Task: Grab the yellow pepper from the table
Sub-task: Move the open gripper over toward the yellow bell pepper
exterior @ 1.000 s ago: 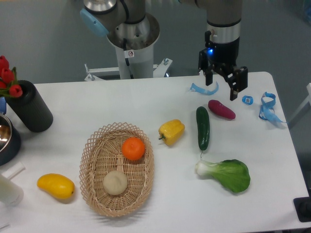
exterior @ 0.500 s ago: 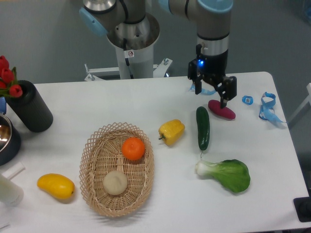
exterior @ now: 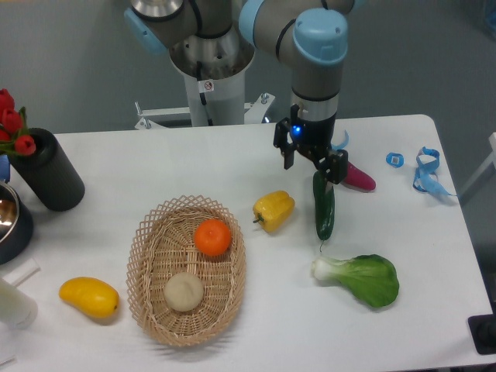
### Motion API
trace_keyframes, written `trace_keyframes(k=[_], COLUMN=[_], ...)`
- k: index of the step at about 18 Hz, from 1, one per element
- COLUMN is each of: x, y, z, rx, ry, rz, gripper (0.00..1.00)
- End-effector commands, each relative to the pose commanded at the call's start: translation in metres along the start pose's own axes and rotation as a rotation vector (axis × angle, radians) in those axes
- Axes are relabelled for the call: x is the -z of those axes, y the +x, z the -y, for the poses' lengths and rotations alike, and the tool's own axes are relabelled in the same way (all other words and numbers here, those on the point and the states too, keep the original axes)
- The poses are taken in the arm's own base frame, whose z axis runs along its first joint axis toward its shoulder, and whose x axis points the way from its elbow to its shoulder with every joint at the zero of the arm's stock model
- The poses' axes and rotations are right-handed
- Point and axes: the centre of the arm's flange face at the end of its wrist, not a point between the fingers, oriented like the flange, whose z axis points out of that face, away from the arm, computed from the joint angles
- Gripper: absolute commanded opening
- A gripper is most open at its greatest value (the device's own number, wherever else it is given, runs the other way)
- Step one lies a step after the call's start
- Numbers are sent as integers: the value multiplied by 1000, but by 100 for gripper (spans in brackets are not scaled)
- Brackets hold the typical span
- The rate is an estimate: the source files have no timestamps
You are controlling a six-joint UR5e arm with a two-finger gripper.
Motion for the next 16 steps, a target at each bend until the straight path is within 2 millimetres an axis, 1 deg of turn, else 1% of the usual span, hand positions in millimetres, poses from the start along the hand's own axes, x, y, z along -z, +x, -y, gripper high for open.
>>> trace_keyframes(k=[1,3,5,7,10,13,16], x=[-6,-15,-30,-45,-61,-75,-78], y=[3,2,3,10,11,12,12], z=[0,-1,-2,4,5,3,3], rx=[1,4,7,-1,24,17,19], ry=[-2,-3,-6,4,9,1,1], rz=[-14,-31,-64,-98,-130,-157,-163], gripper=[100,100,100,100,100,100,100])
